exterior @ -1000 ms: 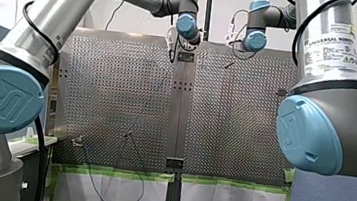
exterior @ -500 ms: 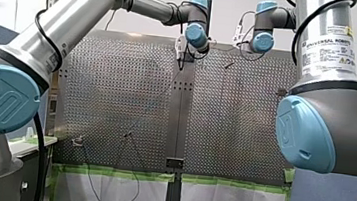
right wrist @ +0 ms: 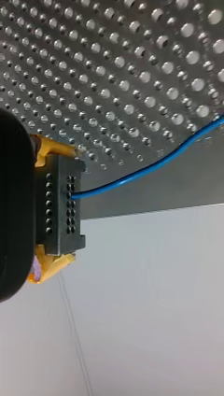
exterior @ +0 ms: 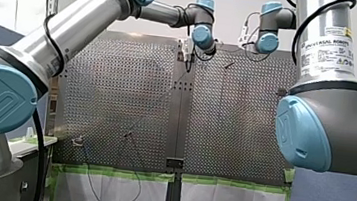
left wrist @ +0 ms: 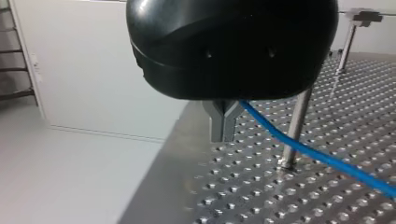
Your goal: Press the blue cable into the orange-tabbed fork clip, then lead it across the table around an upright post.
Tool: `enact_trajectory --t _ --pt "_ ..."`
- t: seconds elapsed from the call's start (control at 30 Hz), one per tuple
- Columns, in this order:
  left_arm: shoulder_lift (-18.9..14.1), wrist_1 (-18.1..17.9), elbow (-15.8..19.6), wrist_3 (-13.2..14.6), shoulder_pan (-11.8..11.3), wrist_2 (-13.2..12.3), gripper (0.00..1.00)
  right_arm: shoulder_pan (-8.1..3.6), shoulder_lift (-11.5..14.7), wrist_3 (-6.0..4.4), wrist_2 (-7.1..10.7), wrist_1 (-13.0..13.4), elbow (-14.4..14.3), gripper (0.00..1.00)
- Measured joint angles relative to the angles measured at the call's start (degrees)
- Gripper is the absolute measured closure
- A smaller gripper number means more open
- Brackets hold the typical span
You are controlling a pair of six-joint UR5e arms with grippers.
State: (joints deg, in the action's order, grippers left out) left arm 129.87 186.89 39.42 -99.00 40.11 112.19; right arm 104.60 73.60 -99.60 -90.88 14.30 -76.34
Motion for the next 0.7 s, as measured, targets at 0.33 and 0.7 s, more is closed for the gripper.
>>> enact_trajectory --t 0.33,0.7 --pt "1.35 -1.39 -1.36 -0.39 -0.60 -0.07 1.00 -1.38 -0.37 -0.28 0.65 0.12 -0.06 1.00" --pt "1.38 -4.35 2.78 -0.40 -1.46 -0.78 1.00 -2.54 -1.77 -0.57 1.82 0.60 0.39 1.00"
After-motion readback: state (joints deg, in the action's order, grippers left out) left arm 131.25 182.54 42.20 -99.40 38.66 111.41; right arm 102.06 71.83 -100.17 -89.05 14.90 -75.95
